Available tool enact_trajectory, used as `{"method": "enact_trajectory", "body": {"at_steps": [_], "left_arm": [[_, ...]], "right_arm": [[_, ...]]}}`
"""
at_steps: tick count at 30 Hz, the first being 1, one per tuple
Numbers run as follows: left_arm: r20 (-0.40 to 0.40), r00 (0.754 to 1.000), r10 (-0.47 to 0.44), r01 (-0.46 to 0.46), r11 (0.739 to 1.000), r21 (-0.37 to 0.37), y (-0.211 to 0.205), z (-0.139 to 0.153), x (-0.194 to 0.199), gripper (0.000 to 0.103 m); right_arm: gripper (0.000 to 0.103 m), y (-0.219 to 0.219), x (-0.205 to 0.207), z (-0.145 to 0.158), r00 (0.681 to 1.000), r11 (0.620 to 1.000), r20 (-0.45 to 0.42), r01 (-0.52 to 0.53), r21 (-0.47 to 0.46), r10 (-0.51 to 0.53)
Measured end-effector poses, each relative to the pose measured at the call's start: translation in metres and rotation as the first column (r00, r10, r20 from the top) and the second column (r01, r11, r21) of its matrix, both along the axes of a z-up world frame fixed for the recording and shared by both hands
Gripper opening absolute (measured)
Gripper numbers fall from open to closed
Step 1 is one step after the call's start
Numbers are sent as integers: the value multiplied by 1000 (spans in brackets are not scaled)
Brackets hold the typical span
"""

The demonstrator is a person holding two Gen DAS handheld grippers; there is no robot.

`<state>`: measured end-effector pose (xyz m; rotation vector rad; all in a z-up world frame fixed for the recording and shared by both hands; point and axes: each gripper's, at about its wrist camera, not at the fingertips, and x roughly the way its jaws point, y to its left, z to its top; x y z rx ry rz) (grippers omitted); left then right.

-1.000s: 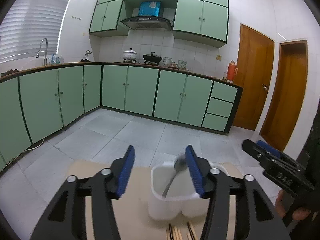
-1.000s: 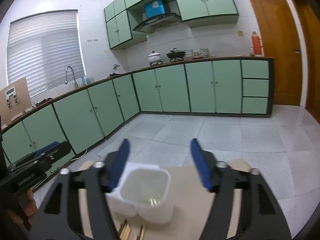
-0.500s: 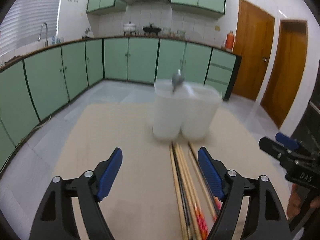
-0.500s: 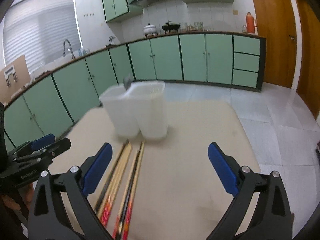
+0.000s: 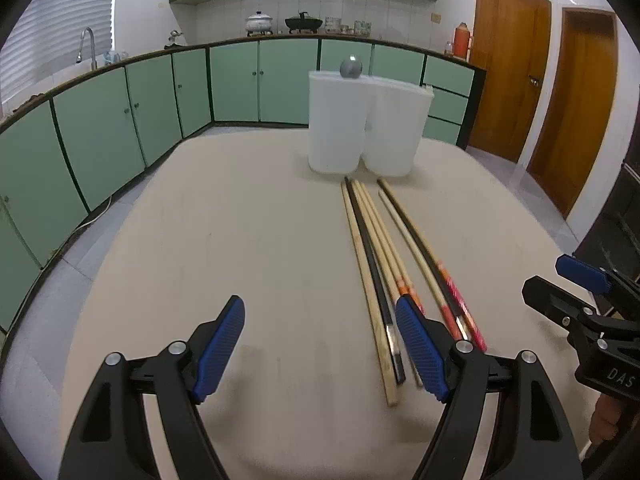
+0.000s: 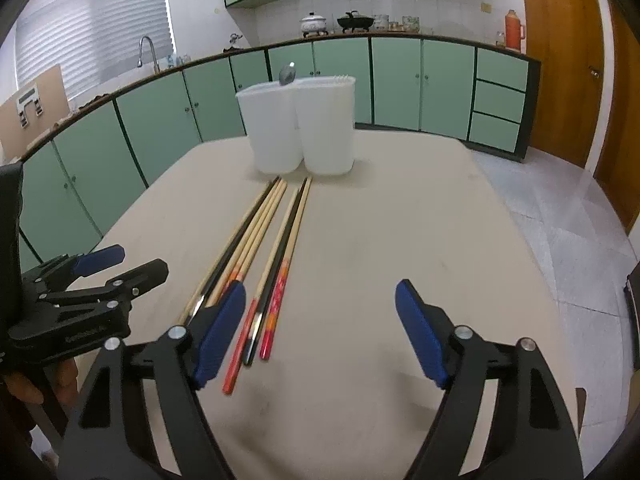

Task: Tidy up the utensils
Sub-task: 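Grasp a red-patterned chopstick with the right gripper while the left grasps a wooden chopstick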

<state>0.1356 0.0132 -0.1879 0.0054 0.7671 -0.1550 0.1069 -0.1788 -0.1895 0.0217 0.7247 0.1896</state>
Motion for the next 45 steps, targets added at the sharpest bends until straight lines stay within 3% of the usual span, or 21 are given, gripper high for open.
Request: {"method": "enact_trajectory", "body": {"at_steps": [13, 21, 23, 26, 35, 45], "left_arm": [[-55, 998, 11, -10, 1000, 5, 3, -16, -20, 76], [-66, 998, 6, -6, 1000, 0, 2, -17, -23, 76], [-70, 998, -2, 3, 1000, 3, -1, -18, -23, 76], [-74, 997, -15, 16, 1000, 11, -2, -19, -26, 76], [-99, 995, -27, 33, 998, 59, -6, -28, -28, 76], [-89, 996, -9, 15, 998, 67, -5, -28, -24, 59]], "right_arm": [[45, 16, -16, -38, 992, 998, -117, -51, -25, 48], [34, 25, -10, -39, 994, 994, -102, -58, -93, 48], [22, 26, -7, -39, 995, 992, -95, -53, -113, 43], [14, 23, -8, -39, 996, 990, -86, -47, -137, 35], [14, 9, -9, -39, 995, 997, -95, -29, -77, 22], [16, 7, -7, -39, 995, 998, -96, -27, -49, 23]]}}
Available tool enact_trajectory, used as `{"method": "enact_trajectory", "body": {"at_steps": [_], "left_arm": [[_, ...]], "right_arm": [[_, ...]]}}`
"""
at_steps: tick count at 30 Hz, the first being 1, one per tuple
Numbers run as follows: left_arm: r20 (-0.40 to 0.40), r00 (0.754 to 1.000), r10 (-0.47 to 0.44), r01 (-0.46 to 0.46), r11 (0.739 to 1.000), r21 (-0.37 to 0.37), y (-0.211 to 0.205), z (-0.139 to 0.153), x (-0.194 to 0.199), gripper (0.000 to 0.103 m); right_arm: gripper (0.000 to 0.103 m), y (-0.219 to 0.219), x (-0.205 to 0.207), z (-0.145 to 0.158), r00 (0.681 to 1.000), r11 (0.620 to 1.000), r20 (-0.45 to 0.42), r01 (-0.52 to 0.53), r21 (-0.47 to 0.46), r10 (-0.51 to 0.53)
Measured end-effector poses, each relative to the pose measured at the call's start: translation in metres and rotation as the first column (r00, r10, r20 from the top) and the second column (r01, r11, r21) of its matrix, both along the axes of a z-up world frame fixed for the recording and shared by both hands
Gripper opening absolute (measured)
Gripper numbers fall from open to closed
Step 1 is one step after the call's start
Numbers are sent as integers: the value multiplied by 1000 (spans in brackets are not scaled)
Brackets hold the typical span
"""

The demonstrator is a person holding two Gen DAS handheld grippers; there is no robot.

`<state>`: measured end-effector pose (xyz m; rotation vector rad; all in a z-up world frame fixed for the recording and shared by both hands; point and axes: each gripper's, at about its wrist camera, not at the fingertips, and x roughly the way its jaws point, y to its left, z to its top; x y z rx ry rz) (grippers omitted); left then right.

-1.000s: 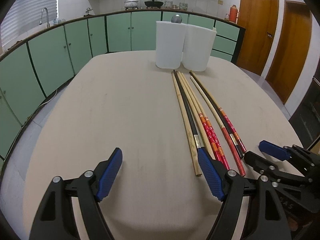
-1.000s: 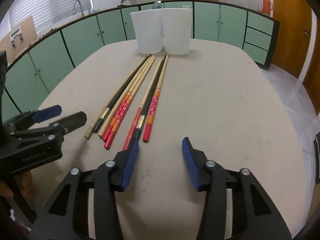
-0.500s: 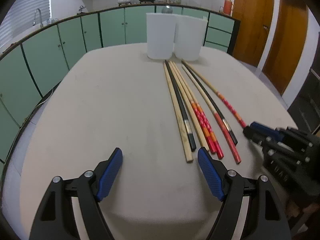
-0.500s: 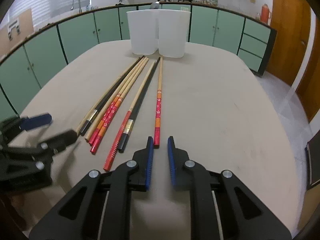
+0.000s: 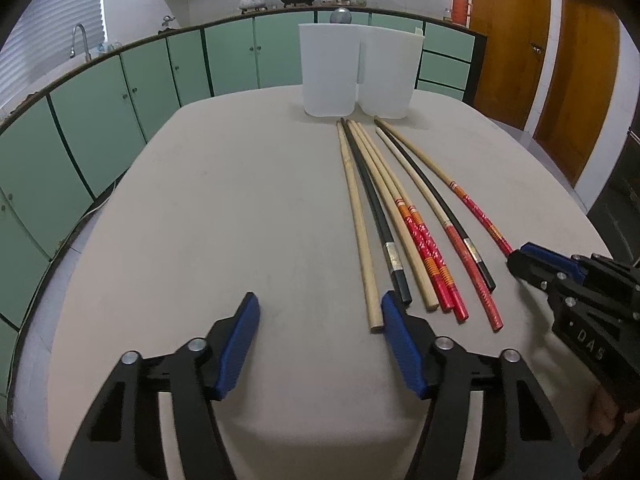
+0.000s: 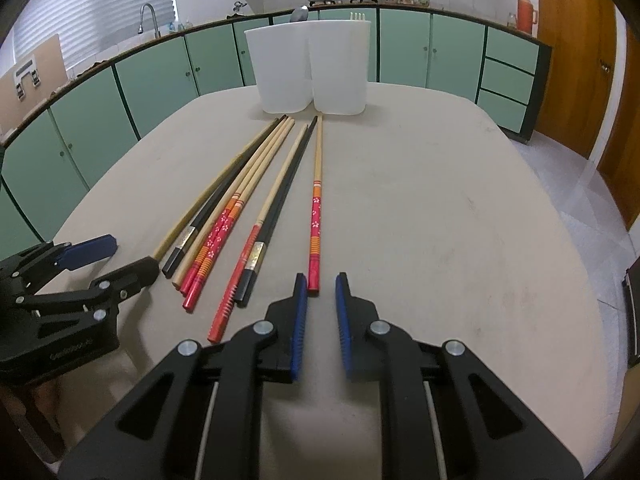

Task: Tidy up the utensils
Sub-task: 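Grasp a red-patterned chopstick with the right gripper while the left grasps a wooden chopstick, then carry both chopsticks upright into the white holder and open both grippers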

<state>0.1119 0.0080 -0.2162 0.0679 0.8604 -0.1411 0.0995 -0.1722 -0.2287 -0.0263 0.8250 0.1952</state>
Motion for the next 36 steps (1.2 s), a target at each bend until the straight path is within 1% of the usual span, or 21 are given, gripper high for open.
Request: {"method": "enact_trajectory", "body": {"at_steps": [3, 4, 5, 7, 8, 10, 16, 24, 29, 36], "left_arm": [[5, 1000, -4, 4, 1000, -7, -3, 0, 1, 50], [6, 1000, -9, 9, 1000, -10, -3, 0, 1, 44], [8, 1000, -13, 13, 1000, -16, -3, 1, 0, 40], [9, 1000, -26, 26, 999, -27, -4, 1, -1, 23], [10, 999, -33, 33, 999, -29, -6, 1, -1, 19], [16, 999, -46, 46, 999, -28, -9, 2, -1, 7], [28, 999, -40, 41, 998, -46, -7, 8, -1, 7], [91, 996, -24, 30, 998, -62, -3, 35, -2, 7], [166, 986, -18, 30, 997, -70, -1, 64, -6, 6], [277, 961, -6, 35, 994, -99, 2, 110, -7, 6]], "right_arm": [[16, 2, 0, 0, 1000, 1000, 3, -1, -8, 1], [17, 2, 1, -1, 1000, 1000, 4, -2, -10, 2], [16, 3, 1, -1, 1000, 1000, 4, -3, -9, 3], [13, 4, 1, -1, 1000, 1000, 4, -3, -8, 3], [7, 4, 1, -1, 1000, 1000, 5, -3, -5, 3], [5, 3, 2, -1, 1000, 1000, 3, -6, 6, 6], [5, -1, 1, 3, 1000, 999, 2, 0, 38, 0], [5, -5, -2, 28, 998, 998, 60, 5, 60, -9], [5, -7, -4, 53, 993, 998, 118, 1, 63, -9], [5, -15, -3, 91, 978, 998, 206, 2, 70, -16]]}}
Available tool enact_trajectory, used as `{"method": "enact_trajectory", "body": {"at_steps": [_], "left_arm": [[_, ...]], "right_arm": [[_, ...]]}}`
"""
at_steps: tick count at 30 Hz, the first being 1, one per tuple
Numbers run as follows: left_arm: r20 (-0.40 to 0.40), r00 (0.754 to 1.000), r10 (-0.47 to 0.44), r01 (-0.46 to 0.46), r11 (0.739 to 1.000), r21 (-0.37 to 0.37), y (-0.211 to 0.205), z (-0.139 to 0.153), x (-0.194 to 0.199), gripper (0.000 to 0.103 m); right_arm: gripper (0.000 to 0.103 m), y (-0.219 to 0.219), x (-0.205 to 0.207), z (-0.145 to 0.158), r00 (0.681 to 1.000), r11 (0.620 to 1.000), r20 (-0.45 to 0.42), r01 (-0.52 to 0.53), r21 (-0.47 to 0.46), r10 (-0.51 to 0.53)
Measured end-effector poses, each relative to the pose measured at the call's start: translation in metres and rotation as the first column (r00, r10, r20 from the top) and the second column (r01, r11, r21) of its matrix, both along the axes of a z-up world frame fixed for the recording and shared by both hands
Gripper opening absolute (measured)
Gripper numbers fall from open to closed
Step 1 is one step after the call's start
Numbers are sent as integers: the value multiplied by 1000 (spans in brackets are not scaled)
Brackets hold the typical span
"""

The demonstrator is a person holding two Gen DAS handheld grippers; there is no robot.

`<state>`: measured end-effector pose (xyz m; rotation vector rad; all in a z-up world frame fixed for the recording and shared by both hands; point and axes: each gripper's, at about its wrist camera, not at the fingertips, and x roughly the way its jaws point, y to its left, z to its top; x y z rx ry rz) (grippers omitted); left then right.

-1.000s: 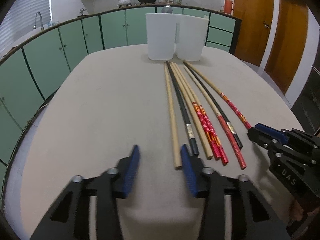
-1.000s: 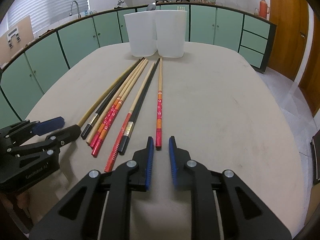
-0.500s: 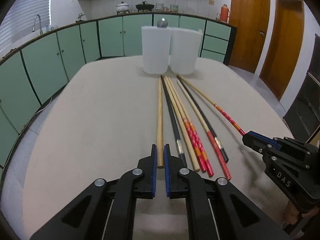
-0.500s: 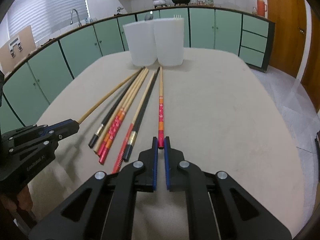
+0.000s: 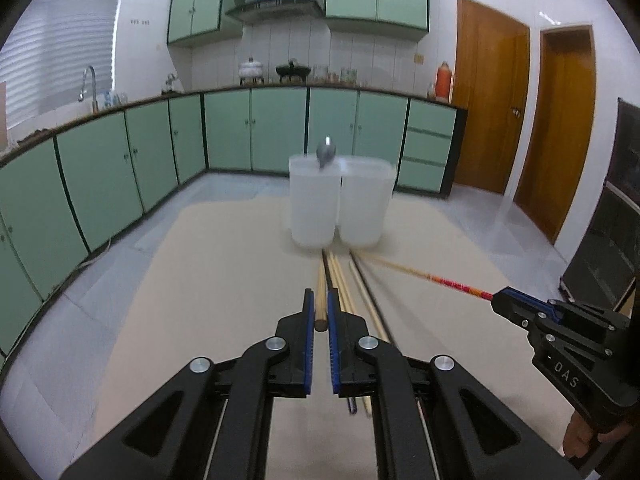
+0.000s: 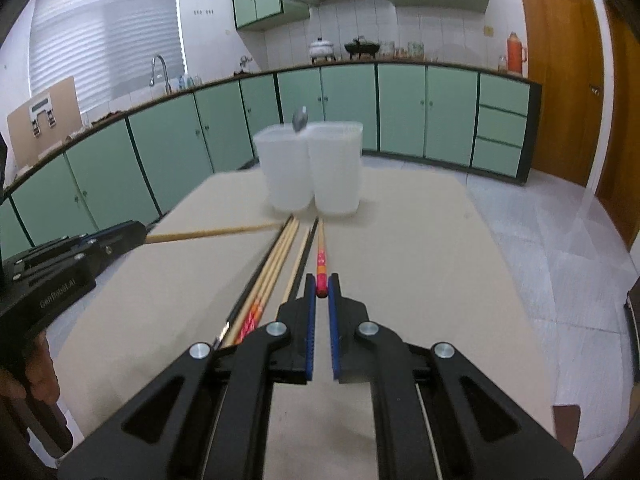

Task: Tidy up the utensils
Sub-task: 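Carry both chopsticks upright into the white holder and open both grippers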

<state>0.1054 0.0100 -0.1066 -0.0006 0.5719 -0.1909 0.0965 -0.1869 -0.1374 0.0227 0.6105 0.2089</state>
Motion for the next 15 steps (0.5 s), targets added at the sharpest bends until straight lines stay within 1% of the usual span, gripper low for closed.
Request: {"method": "enact_trajectory", "body": {"at_steps": [4, 9, 10, 15], "left_arm": [[52, 999, -5, 6, 1000, -25, 2, 24, 8, 6], [112, 994, -17, 21, 999, -33, 1, 54, 23, 7], [119, 993, -23, 28, 999, -44, 1, 62, 28, 6], [138, 990, -32, 41, 997, -62, 3, 83, 44, 6]], "right_arm": [[5, -9, 7, 28, 999, 999, 47, -2, 38, 0], [5, -21, 24, 62, 996, 996, 85, -16, 89, 9], [5, -23, 28, 68, 996, 995, 90, -20, 93, 12], [5, -31, 53, 99, 996, 993, 82, -45, 105, 36]]}}
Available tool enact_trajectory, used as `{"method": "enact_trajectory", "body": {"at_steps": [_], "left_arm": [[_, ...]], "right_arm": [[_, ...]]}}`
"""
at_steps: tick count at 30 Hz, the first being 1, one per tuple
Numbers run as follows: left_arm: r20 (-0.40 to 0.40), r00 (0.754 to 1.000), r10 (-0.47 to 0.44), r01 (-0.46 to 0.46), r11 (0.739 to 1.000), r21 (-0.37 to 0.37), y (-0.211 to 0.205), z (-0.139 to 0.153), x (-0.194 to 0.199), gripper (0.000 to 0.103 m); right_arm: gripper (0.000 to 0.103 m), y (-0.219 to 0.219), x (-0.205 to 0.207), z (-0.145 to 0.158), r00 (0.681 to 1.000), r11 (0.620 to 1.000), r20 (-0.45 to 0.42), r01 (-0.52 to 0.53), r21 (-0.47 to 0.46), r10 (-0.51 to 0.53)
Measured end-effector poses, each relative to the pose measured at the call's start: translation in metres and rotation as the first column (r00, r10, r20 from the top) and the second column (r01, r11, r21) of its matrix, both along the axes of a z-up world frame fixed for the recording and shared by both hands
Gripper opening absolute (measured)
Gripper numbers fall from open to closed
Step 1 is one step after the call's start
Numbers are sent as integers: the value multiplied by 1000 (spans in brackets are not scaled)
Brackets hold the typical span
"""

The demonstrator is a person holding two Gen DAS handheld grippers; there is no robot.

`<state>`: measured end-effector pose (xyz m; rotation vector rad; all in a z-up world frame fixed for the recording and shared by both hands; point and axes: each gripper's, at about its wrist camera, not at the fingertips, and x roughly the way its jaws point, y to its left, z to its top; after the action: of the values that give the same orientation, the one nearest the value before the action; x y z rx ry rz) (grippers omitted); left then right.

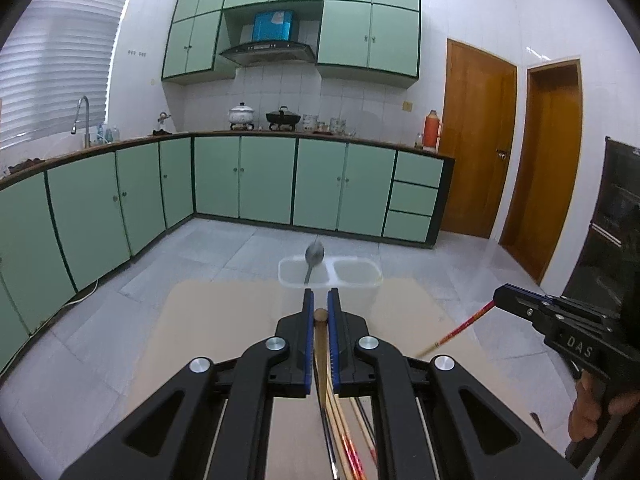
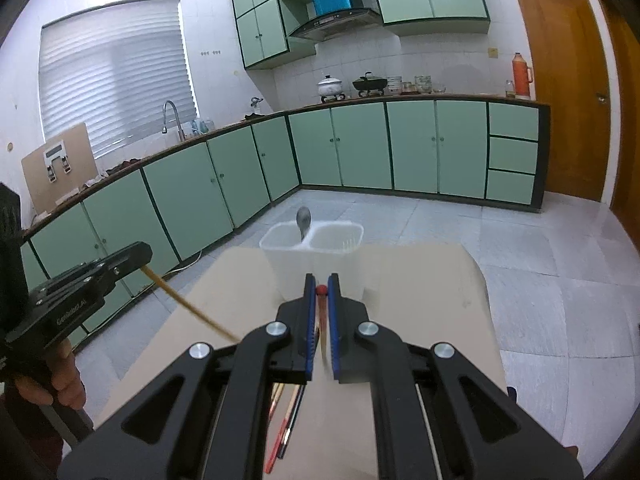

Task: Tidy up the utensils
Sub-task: 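Carry both chopsticks upright into the white holder and open both grippers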

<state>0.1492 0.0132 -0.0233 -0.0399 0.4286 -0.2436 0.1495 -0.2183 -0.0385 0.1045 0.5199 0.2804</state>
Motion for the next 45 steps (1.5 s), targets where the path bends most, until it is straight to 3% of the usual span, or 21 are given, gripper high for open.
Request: {"method": "enact_trajectory", "body": {"at_steps": [6, 12, 17, 24, 29, 34, 42, 44, 45], "left_arm": [[19, 1000, -23, 23, 1000, -18, 1, 19, 12, 6], [63, 997, -33, 36, 998, -53, 6, 40, 21, 6], [144, 989, -17, 27, 997, -67, 8, 72, 39, 6], [266, 964, 13, 0, 999, -50, 0, 112, 83, 6], [276, 960, 39, -34, 999, -23, -10, 103, 122, 6], [196, 980, 33, -30, 999, -17, -18, 71, 162, 6], [69, 997, 32, -33, 999, 4, -20, 24, 190, 7], [38, 999, 39, -39, 999, 9, -18, 15, 193, 8], [26, 999, 40, -40, 999, 10, -18, 12, 194, 14]], "right_arm": [[5, -4, 19, 29, 1000, 1000, 16, -25, 15, 25], [5, -3, 31, 64, 995, 999, 88, -40, -1, 40], [5, -2, 48, 103, 983, 999, 179, -38, -15, 41], [5, -2, 95, 132, 970, 1000, 242, -6, -31, 13], [5, 0, 134, 121, 967, 999, 253, 4, -43, 7], [5, 5, 164, 93, 980, 998, 200, 4, -59, 8], [6, 8, 182, 39, 997, 1000, 73, -5, -12, 6], [8, 10, 182, 29, 999, 1000, 45, 0, -9, 0], [9, 10, 183, 23, 1000, 1000, 30, 5, -9, -5]]}}
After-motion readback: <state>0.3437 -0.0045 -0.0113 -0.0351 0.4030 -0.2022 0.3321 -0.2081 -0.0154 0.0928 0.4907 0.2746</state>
